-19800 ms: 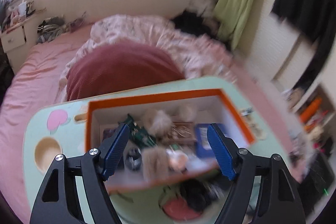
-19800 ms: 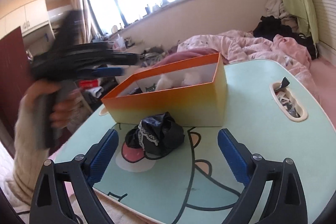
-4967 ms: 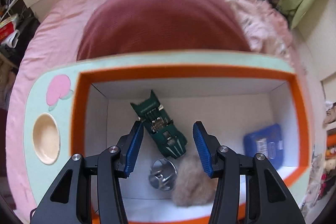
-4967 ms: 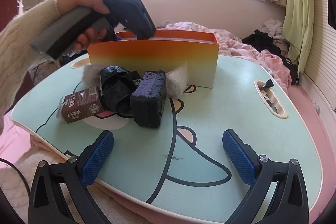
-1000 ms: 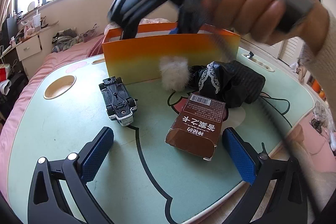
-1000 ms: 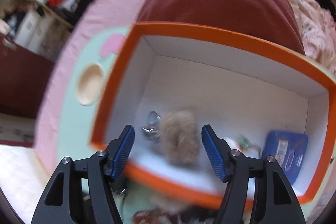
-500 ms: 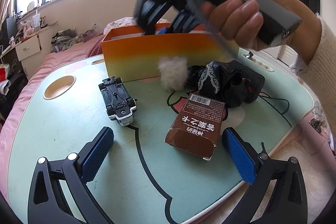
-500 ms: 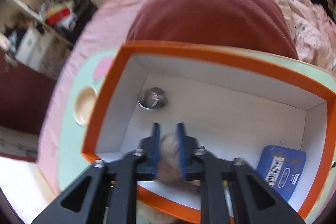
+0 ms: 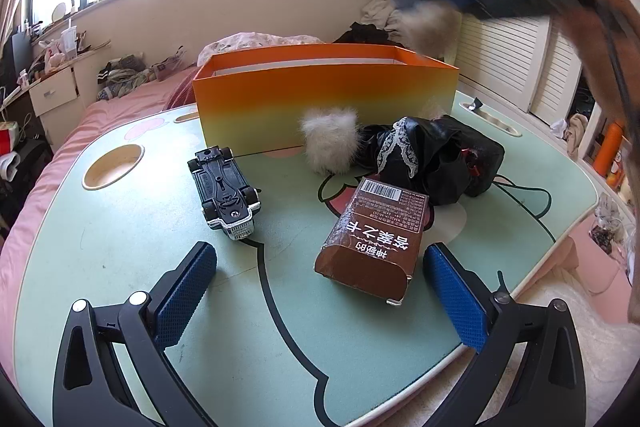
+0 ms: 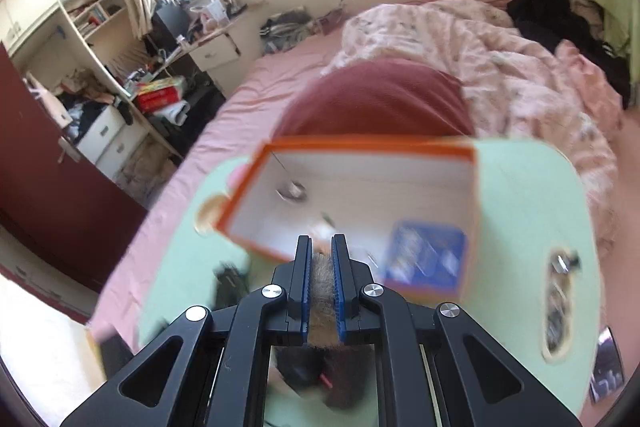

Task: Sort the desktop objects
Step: 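Lower the fluffy item beside the black bag and open the right gripper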

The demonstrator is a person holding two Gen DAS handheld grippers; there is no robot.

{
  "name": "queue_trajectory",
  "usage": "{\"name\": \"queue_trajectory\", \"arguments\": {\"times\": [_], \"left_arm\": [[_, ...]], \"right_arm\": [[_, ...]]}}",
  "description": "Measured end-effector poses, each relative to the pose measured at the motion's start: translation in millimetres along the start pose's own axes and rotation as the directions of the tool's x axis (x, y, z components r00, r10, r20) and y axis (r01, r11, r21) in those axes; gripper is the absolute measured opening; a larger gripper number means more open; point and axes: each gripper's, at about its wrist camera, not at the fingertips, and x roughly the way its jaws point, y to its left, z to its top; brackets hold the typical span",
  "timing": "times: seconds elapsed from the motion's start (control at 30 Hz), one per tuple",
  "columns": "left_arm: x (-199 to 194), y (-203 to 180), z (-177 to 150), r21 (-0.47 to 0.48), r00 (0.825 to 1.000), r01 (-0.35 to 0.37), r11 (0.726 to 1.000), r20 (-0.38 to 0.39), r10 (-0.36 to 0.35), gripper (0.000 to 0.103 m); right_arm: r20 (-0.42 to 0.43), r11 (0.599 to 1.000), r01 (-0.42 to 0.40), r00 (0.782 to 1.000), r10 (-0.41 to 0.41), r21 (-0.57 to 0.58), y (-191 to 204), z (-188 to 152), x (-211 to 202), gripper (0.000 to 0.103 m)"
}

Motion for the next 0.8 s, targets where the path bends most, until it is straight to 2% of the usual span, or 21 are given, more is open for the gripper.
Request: {"name": "queue_trajectory", "arguments": {"times": [0.17, 0.33, 0.4, 0.47, 0.53, 0.57, 0.7, 0.77, 0.8], "left_arm": [[-0.3, -0.1, 0.8, 0.001, 1.0, -0.001, 1.0, 0.0, 0.001, 0.103], [-0.8, -0.9, 1.2, -0.001, 1.0, -0.001, 1.0, 0.0, 0.001, 0.103], [-0.9, -1.0, 1.1, -0.001, 1.0, -0.001, 1.0, 0.0, 0.001, 0.103], [-1.0, -1.1, 1.0, -0.001, 1.0, -0.001, 1.0, 0.0, 0.001, 0.103], [-1.1, -1.1, 0.8, -0.001, 1.0, -0.001, 1.0, 0.0, 0.001, 0.103], [-1.1, -1.2, 0.9, -0.001, 1.0, -0.002, 1.0, 0.0, 0.002, 0.103], [-1.3, -1.1, 0.6, -0.002, 1.0, -0.002, 1.0, 0.0, 0.002, 0.103], [-1.4, -1.1, 0.7, -0.002, 1.0, -0.002, 1.0, 0.0, 0.002, 0.103], [-1.5, -1.0, 0.4, -0.002, 1.0, -0.002, 1.0, 0.0, 0.002, 0.103]], "right_arm": [[-0.006, 0.996, 0.075, 0.997, -0.074, 0.045, -31.2, -45.1, 13.8, 0.01], [0.027, 0.998, -0.002, 1.0, 0.0, 0.055, -37.9, -49.0, 38.5, 0.014], [0.087, 0.999, 0.007, 0.996, -0.01, 0.041, -36.0, -51.8, 33.1, 0.024], [0.169, 0.999, 0.018, 0.985, -0.022, 0.029, -33.3, -60.1, 17.2, 0.06], [0.236, 0.999, 0.036, 0.971, -0.04, 0.023, -31.4, -71.0, 0.8, 0.073], [0.261, 0.998, 0.056, 0.964, -0.059, 0.016, -30.1, -82.3, -8.2, 0.074], [0.265, 0.99, 0.134, 0.957, -0.121, -0.031, -24.9, -124.5, -19.7, 0.079], [0.255, 0.981, 0.181, 0.954, -0.159, -0.065, -21.2, -144.6, -15.4, 0.089], [0.247, 0.972, 0.218, 0.95, -0.191, -0.088, -20.0, -153.9, -9.2, 0.092]]}}
